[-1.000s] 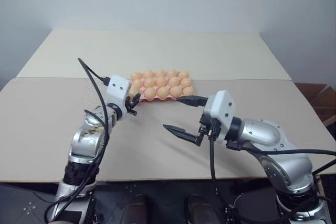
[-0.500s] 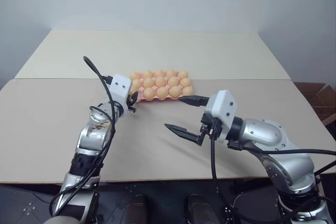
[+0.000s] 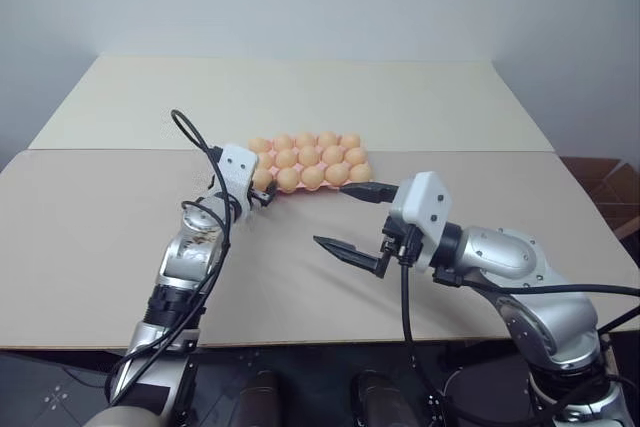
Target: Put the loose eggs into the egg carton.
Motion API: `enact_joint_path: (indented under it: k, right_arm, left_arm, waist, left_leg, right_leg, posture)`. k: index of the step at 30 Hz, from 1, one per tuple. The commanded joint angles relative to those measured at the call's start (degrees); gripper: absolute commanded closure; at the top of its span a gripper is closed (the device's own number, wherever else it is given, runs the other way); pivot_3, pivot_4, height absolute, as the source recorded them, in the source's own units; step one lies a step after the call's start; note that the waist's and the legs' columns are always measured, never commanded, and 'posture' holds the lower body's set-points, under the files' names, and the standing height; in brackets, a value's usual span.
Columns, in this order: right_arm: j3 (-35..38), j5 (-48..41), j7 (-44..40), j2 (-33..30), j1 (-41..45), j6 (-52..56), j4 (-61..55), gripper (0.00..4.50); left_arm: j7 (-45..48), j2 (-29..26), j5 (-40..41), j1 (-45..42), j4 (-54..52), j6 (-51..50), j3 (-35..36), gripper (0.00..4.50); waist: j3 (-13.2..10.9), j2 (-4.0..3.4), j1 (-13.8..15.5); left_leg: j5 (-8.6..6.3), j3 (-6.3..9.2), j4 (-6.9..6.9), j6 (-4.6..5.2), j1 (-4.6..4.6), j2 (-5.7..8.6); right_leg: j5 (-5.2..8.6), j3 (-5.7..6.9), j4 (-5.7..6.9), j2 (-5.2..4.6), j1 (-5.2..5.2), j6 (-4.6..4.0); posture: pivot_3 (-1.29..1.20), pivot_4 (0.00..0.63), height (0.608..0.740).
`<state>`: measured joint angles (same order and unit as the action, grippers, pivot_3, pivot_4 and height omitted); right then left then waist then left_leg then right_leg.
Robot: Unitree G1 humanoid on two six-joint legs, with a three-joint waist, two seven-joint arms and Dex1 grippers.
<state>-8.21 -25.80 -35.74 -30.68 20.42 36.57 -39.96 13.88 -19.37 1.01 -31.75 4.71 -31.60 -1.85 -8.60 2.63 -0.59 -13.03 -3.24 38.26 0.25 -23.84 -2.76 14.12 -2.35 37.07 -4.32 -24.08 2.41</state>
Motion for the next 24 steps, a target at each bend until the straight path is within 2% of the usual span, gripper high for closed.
enact_joint_path:
  k: [1, 6, 9, 14, 17, 21, 24]
  right_arm:
    - [0.70, 0.67, 0.90, 0.28, -0.25, -1.51, -1.10, 0.00]
    - [1.95, 1.85, 3.51, 1.45, -1.94, -2.06, -1.42, 0.00]
    - [3.79, 3.58, 7.96, 4.17, -4.98, -3.67, -1.82, 0.00]
    - [4.91, 12.89, 19.54, 13.04, -13.19, -14.52, 0.98, 0.00]
    - [4.18, 19.17, 26.86, 20.10, -17.98, -25.26, 5.62, 0.00]
    - [4.88, 24.39, 31.13, 24.23, -21.78, -36.68, 11.02, 0.00]
    - [7.84, 26.00, 34.73, 26.28, -24.22, -40.99, 14.63, 0.00]
  left_arm:
    - [-2.04, 0.48, -0.64, -0.20, -2.29, 2.38, 1.76, 0.05]
    - [-5.75, 2.75, 0.52, 1.84, -7.47, 2.85, 5.69, 0.05]
    - [-5.06, 2.35, 1.95, 6.34, -15.58, 1.99, 8.14, 0.05]
    - [-4.31, 0.08, 2.14, 19.30, -28.80, 3.59, 12.36, 0.05]
    - [-3.88, 1.54, 4.84, 26.92, -33.17, 7.40, 16.52, 0.05]
    - [-5.48, 4.55, 6.54, 31.75, -36.46, 10.12, 18.52, 0.05]
    - [-5.28, 6.29, 7.06, 35.20, -38.26, 12.01, 18.22, 0.05]
  waist:
    - [0.00, 0.00, 0.01]
    - [0.00, 0.00, 0.01]
    - [0.01, 0.01, -0.15]
    - [0.02, -0.01, -0.22]
    - [0.05, -0.01, -0.21]
    - [0.06, 0.00, 0.17]
    - [0.08, 0.02, -0.03]
  left_leg:
    - [0.00, 0.00, 0.00, 0.00, 0.00, 0.00]
    - [0.00, 0.01, 0.00, 0.00, 0.00, 0.00]
    - [0.00, 0.00, -0.01, 0.00, 0.00, -0.02]
    - [-0.01, -0.04, -0.05, -0.01, 0.02, -0.06]
    - [-0.01, -0.09, -0.04, -0.01, 0.08, -0.06]
    - [0.00, -0.12, -0.02, -0.02, 0.09, -0.05]
    - [0.00, -0.12, -0.02, -0.02, 0.09, -0.06]
  right_leg:
    - [0.00, 0.00, 0.00, 0.00, 0.00, 0.00]
    - [0.00, 0.00, 0.00, -0.01, 0.00, 0.00]
    - [0.00, -0.01, 0.00, 0.00, -0.01, 0.01]
    - [-0.01, -0.06, 0.05, -0.01, -0.07, 0.00]
    - [-0.02, -0.06, 0.04, -0.04, -0.01, -0.02]
    - [-0.05, -0.04, 0.03, -0.08, 0.01, -0.03]
    - [-0.05, -0.06, -0.01, -0.07, 0.04, -0.02]
  posture:
    - [0.00, 0.150, 0.740]
    - [0.00, 0.150, 0.740]
    - [0.00, 0.150, 0.740]
    - [0.00, 0.150, 0.740]
    - [0.00, 0.150, 0.740]
    - [0.00, 0.150, 0.740]
    - [0.00, 0.150, 0.740]
